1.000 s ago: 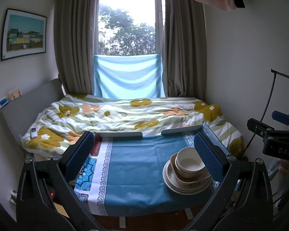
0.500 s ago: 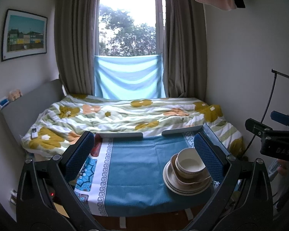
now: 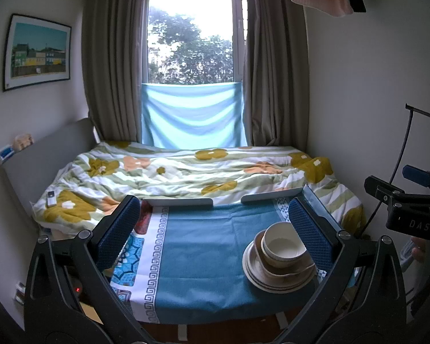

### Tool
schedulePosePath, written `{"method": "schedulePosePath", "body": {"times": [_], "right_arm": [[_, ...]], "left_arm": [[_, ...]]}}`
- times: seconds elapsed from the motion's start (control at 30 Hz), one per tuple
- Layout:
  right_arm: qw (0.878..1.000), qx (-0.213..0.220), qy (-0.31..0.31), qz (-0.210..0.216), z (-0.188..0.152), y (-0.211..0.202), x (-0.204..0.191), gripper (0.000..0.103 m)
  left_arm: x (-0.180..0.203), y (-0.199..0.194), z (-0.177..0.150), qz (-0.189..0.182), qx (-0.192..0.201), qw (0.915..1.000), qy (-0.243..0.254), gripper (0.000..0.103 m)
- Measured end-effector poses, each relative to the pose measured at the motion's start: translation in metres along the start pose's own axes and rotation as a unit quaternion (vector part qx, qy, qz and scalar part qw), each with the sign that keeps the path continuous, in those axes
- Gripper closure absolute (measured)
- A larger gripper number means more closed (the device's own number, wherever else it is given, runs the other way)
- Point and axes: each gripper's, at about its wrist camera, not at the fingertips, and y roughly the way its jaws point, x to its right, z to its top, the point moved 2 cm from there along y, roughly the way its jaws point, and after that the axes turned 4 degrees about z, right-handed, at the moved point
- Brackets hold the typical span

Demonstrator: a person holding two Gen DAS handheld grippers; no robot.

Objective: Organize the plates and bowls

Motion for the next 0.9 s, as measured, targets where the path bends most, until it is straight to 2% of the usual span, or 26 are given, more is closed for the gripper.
{"method": "schedulePosePath", "body": {"times": [0.43,0.9], "right_arm": [[1.0,0.001,0.0,0.002,0.0,0.002,0.002,0.001],[1.0,0.0,0.0,0.01,0.004,0.007,0.003,0.001]], "left_arm": [[0.002,0.006,0.003,-0.001,-0.001,1.0,0.002,0.0],[0.01,0.006,0.003,0.018,0.022,0.9995,0.014,0.0]]}}
